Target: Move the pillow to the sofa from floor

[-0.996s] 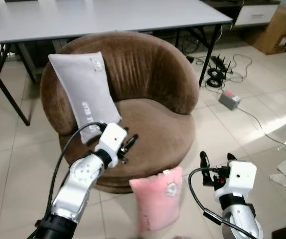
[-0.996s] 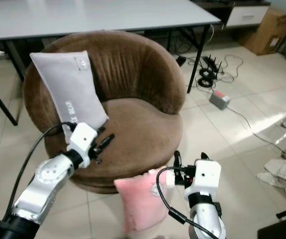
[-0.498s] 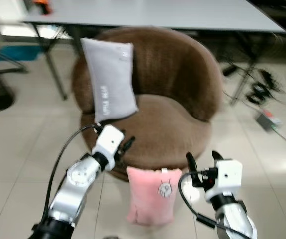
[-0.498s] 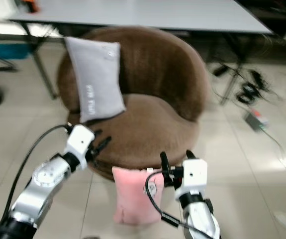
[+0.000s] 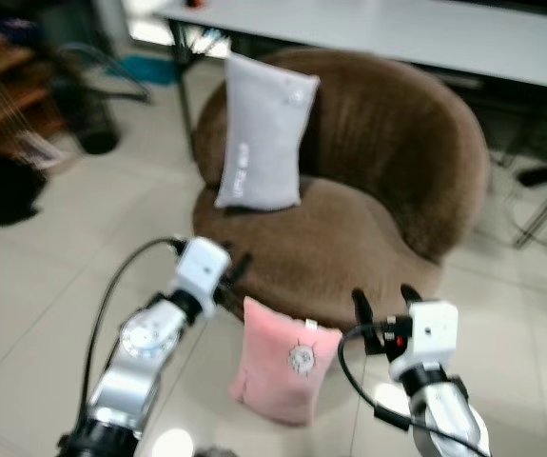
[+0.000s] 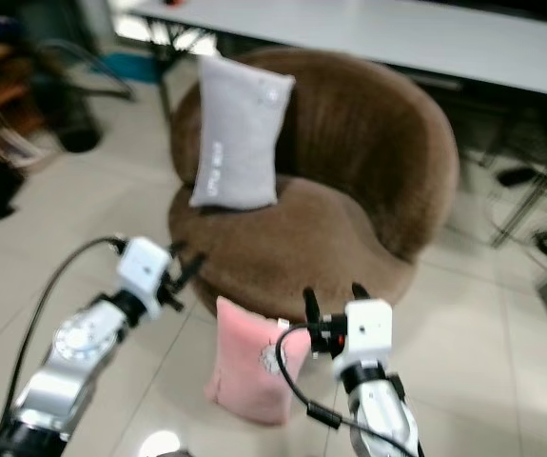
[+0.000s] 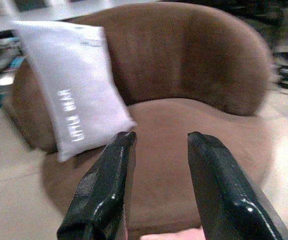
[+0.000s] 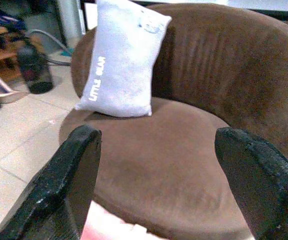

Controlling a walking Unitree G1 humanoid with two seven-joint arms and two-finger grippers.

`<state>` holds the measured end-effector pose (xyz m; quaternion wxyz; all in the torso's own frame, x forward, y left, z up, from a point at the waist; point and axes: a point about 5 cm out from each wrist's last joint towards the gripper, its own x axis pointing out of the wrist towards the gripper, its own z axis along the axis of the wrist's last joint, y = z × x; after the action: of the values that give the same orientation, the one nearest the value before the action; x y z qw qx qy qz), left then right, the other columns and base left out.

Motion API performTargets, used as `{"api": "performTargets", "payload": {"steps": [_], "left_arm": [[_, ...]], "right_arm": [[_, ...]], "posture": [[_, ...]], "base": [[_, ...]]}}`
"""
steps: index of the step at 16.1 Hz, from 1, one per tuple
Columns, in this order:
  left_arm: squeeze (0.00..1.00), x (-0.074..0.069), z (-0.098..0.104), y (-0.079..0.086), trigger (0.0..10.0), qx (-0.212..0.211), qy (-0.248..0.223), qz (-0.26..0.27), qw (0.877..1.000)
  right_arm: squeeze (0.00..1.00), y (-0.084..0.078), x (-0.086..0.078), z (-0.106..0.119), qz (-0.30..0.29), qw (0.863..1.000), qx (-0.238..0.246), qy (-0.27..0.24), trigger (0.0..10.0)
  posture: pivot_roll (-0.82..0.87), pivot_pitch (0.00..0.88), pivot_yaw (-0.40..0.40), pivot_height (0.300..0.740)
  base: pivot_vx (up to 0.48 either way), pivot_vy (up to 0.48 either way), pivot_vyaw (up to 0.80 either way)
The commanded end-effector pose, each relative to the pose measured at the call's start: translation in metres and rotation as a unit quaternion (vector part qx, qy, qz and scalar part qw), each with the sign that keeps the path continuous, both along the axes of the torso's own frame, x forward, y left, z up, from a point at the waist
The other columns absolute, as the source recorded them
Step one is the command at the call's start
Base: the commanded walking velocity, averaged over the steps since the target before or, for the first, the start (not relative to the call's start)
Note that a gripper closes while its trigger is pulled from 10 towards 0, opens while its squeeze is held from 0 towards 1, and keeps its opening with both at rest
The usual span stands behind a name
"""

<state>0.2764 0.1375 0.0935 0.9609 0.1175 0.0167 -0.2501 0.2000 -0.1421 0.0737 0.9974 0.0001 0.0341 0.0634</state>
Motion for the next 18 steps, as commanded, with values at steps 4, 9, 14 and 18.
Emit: {"api": "performTargets", "payload": {"steps": [4, 9, 14, 18], "left_arm": [[0.0, -0.001, 0.006, -0.007, 10.0, -0.008, -0.025, -0.004, 1.0], [0.0, 0.001, 0.015, -0.009, 10.0, -0.025, -0.055, 0.0, 0.998], [0.0, 0.002, 0.017, -0.006, 10.0, -0.048, -0.058, 0.001, 0.997], [0.0, 0.001, 0.016, -0.005, 10.0, -0.05, -0.059, 0.001, 0.997]], "right_arm": [[0.0, -0.008, -0.001, -0.004, -0.014, 1.0, -0.013, 0.003, 10.0], [0.0, -0.008, -0.001, -0.006, -0.039, 0.999, 0.01, 0.008, 10.0], [0.0, -0.01, -0.001, -0.006, -0.038, 0.999, 0.004, 0.007, 10.0], [0.0, -0.008, 0.0, -0.007, -0.031, 0.999, -0.009, 0.007, 10.0]], "posture": [[0.04, 0.03, 0.011, 0.74], [0.04, 0.027, 0.015, 0.74], [0.03, 0.018, 0.011, 0.74], [0.04, 0.019, 0.004, 0.74]], "base": [[0.0, -0.48, 0.8], [0.0, -0.19, 0.48], [0.132, 0.0, 0.0], [0.385, 0.0, 0.6]]}}
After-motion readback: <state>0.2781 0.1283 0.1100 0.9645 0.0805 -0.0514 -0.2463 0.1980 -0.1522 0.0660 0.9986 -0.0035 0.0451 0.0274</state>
